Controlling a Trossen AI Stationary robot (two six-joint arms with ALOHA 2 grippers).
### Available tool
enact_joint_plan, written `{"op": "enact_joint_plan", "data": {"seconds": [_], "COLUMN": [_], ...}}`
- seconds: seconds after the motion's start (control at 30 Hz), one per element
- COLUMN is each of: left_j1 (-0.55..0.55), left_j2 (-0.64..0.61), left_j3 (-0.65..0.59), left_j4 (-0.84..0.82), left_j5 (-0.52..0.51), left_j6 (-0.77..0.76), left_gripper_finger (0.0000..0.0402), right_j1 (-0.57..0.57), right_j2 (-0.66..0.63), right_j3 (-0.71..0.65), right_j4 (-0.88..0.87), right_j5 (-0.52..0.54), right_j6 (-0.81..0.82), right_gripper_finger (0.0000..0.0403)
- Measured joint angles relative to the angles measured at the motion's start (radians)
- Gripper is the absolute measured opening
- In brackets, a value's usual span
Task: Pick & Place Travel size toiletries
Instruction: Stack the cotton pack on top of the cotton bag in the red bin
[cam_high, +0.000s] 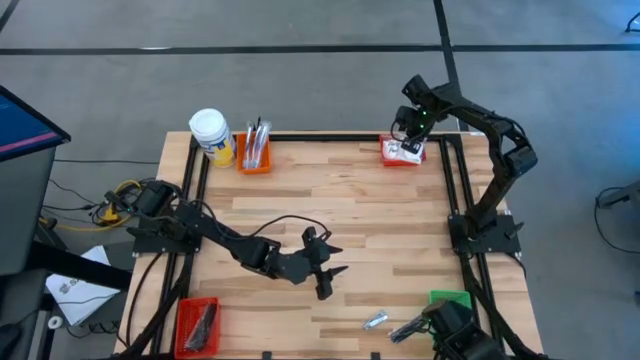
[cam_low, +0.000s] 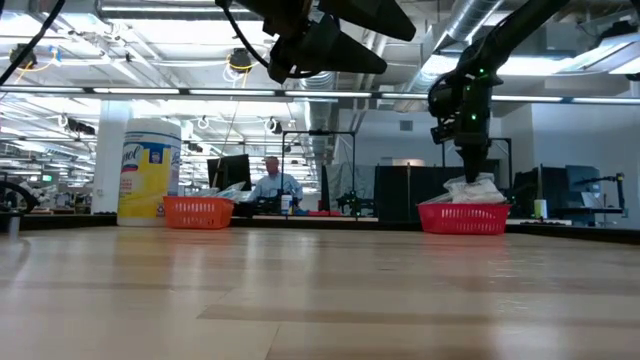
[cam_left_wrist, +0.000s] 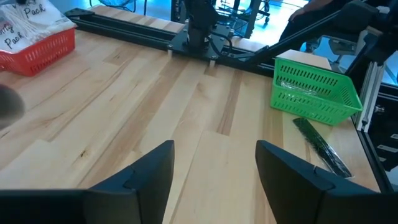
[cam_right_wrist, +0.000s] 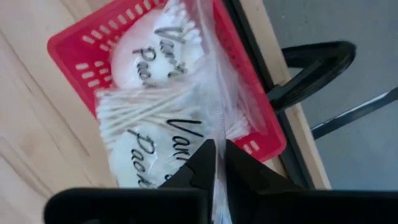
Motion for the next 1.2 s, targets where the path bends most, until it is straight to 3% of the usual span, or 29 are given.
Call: {"op": "enact_joint_plan", "data": {"seconds": [0.33, 0.8, 1.2], "left_j1": [-0.003, -0.003, -0.003], "left_j2": [0.0, 0.0, -0.001], "left_j3": [0.0, 0.0, 0.0], "left_j4": [0.0, 0.0, 0.002], "left_j5": [0.001, 0.0, 0.0], "left_j6": [0.0, 0.0, 0.008], "left_gripper_finger": [0.0215, 0.0215, 0.0214], "right_j1": [-0.003, 0.005, 0.006], "right_j2": [0.0, 0.0, 0.0], "right_j3": [0.0, 0.0, 0.0], "right_j4": [0.028, 0.133, 0.118], "right_j5": [0.0, 0.049, 0.049], "right_j6": [0.011, 0.038, 0.035], "right_gripper_finger": [0.0047, 0.0049, 0.0057]}}
